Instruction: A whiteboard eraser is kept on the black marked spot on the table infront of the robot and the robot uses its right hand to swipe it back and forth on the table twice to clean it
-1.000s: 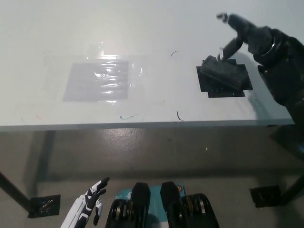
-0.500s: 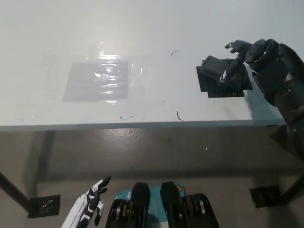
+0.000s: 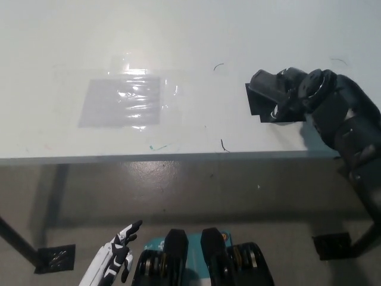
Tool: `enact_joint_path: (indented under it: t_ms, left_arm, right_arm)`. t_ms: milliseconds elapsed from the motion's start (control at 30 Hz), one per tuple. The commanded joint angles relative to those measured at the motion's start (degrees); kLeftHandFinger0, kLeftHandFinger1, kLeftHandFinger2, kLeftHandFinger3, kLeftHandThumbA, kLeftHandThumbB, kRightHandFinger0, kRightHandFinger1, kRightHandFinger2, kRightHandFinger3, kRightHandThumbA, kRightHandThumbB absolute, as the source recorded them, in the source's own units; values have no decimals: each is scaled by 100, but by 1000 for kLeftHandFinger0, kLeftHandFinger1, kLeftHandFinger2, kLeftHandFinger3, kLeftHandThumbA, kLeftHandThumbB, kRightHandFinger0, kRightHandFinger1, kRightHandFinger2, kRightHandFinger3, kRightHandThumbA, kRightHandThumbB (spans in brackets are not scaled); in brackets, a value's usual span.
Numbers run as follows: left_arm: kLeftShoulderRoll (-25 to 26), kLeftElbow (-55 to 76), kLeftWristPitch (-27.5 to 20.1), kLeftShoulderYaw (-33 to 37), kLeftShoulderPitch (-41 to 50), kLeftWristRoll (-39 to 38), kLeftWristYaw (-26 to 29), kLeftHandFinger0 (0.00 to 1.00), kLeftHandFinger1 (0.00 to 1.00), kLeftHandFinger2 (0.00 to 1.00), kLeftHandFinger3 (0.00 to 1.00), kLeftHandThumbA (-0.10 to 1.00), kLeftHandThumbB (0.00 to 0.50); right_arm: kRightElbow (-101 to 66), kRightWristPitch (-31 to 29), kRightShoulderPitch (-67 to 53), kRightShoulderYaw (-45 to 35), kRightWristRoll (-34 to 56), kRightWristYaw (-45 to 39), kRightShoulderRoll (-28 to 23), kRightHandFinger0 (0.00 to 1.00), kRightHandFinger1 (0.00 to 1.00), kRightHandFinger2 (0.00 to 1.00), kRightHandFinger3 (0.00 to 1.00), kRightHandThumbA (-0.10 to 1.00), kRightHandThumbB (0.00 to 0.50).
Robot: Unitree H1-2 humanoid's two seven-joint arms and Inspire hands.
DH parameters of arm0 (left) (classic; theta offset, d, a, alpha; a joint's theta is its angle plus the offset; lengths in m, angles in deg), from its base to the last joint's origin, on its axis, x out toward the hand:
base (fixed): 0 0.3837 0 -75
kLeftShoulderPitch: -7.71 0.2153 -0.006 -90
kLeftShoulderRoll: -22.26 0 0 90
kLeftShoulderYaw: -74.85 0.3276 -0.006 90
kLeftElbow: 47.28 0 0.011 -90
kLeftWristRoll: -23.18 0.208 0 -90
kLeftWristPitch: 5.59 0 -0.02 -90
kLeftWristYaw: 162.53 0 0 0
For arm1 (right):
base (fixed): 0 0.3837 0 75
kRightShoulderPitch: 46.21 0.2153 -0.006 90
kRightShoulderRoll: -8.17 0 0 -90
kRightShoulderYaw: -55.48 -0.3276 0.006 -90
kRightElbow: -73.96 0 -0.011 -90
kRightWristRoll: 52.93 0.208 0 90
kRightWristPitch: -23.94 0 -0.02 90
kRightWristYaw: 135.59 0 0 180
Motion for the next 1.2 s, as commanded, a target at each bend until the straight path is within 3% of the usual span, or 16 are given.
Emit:
enact_joint_path:
  t_ms: [0, 133, 167, 233, 267, 300, 333, 367, 400, 433, 500, 633, 700, 967, 1067, 1167]
  left_arm:
    - [34, 279, -192, 19, -16, -66, -98, 1000, 1000, 1000, 1000, 1000, 500]
    - [71, 299, -192, 2, -63, 51, -70, 1000, 1000, 1000, 1000, 1000, 500]
    - [77, 305, -181, 1, -62, 58, -72, 1000, 1000, 1000, 1000, 1000, 500]
    - [76, 315, -181, -7, -67, 55, -67, 1000, 1000, 1000, 1000, 1000, 500]
    - [75, 308, -155, -15, -113, 28, -74, 1000, 1000, 1000, 1000, 1000, 500]
    - [72, 312, -145, -16, -117, 22, -74, 1000, 1000, 1000, 1000, 1000, 500]
    - [82, 308, -132, -24, -141, 21, -77, 1000, 1000, 1000, 1000, 1000, 500]
    - [83, 284, -164, -28, -158, 35, -67, 1000, 1000, 1000, 1000, 1000, 500]
    - [81, 285, -165, -28, -158, 43, -63, 1000, 1000, 1000, 1000, 1000, 500]
    - [93, 277, -159, -33, -164, 61, -61, 1000, 1000, 1000, 1000, 1000, 500]
    - [105, 292, -152, -31, -157, 149, -42, 1000, 1000, 1000, 1000, 1000, 500]
    - [119, 310, -155, -28, -170, 188, -41, 1000, 1000, 1000, 1000, 1000, 500]
    - [127, 291, -162, -23, -187, 149, -65, 1000, 1000, 1000, 1000, 1000, 500]
    - [158, 296, -119, -32, -237, 94, -96, 1000, 1000, 1000, 1000, 1000, 500]
    - [175, 269, -120, -30, -274, 92, -107, 1000, 1000, 1000, 1000, 1000, 500]
    - [181, 262, -98, -32, -275, 139, -90, 1000, 1000, 1000, 1000, 1000, 500]
  right_arm:
    - [60, -53, -171, 6, 31, 47, 83, 1000, 1000, 1000, 1000, 1000, 300]
    - [60, 90, -286, 52, -32, 465, 122, 1000, 1000, 1000, 1000, 1000, 366]
    - [53, 116, -327, -24, 23, 838, 134, 1000, 1000, 1000, 1000, 939, 385]
    - [23, -94, -386, 110, -130, 1305, 119, 919, 1000, 1000, 1000, 656, 308]
    - [15, -179, -390, 218, -238, 1533, 106, 795, 846, 877, 1000, 456, 217]
    - [-1, -268, -425, 263, -284, 1830, 105, 444, 465, 466, 779, 211, 166]
    - [-10, -330, -438, 253, -260, 2030, 111, 253, 326, 409, 757, 136, 185]
    - [-24, -435, -452, 180, -174, 2202, 104, 6, 64, 199, 738, 18, 168]
    - [-25, -456, -456, 177, -165, 2239, 103, 1, 52, 186, 726, 10, 165]
    - [-24, -449, -443, 177, -166, 2259, 110, 61, 140, 275, 806, 14, 157]
    - [-18, -466, -449, 168, -158, 2325, 106, 46, 125, 254, 957, -10, 155]
    - [-4, -401, -401, 259, -240, 2350, 96, 37, 123, 268, 981, -16, 159]
    - [0, -437, -377, 289, -267, 2353, 72, 129, 222, 357, 890, -5, 164]
    - [2, -468, -291, 274, -263, 2316, 71, 98, 186, 332, 894, 13, 169]
    - [1, -488, -275, 264, -249, 2302, 105, 0, 58, 230, 1000, -2, 166]
    - [-1, -533, -252, 327, -301, 2227, 172, 69, 154, 336, 926, 37, 193]
